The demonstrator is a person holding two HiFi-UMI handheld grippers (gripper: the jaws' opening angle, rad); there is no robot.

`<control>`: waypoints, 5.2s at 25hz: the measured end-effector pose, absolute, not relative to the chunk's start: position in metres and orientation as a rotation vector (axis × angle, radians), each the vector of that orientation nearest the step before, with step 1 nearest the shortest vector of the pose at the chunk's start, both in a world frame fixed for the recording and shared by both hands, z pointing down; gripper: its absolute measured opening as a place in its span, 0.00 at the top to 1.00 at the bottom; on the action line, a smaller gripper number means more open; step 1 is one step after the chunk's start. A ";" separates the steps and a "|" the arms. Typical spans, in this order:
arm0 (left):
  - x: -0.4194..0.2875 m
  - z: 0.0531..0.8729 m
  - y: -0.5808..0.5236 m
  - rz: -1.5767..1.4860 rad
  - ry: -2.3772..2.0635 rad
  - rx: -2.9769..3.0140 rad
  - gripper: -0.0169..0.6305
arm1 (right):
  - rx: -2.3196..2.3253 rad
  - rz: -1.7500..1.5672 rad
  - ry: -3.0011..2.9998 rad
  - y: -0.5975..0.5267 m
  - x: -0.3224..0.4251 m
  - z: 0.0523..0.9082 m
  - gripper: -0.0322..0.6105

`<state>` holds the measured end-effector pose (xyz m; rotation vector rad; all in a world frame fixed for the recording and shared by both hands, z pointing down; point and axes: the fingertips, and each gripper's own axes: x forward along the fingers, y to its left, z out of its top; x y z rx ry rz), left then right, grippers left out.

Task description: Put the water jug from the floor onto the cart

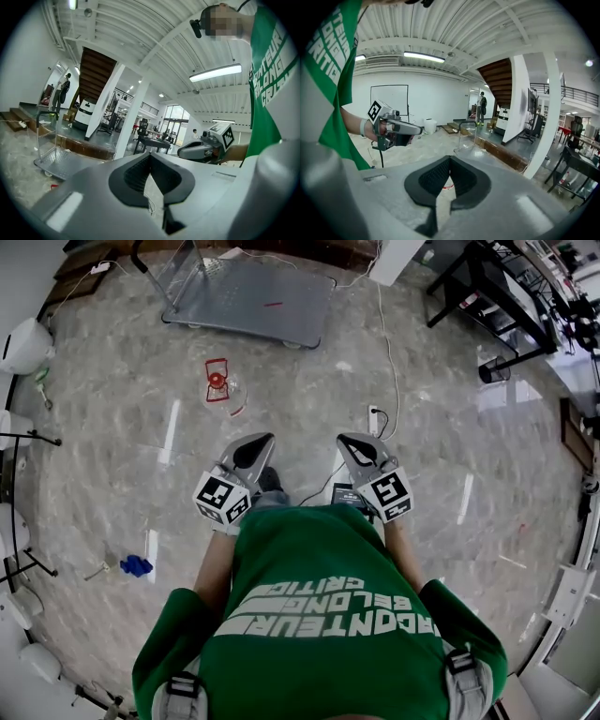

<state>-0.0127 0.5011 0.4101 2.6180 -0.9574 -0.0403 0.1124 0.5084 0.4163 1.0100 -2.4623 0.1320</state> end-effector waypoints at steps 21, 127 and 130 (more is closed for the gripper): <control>-0.017 0.446 0.419 0.036 -0.935 2.514 0.95 | 0.964 0.210 -2.473 0.411 0.104 0.443 0.96; -0.240 0.991 0.141 0.603 -1.524 1.307 0.39 | -0.582 0.143 -2.222 0.072 -0.136 0.703 0.96; -0.240 1.004 0.137 0.635 -1.481 1.301 0.40 | -0.533 0.173 -2.224 0.066 -0.133 0.706 0.96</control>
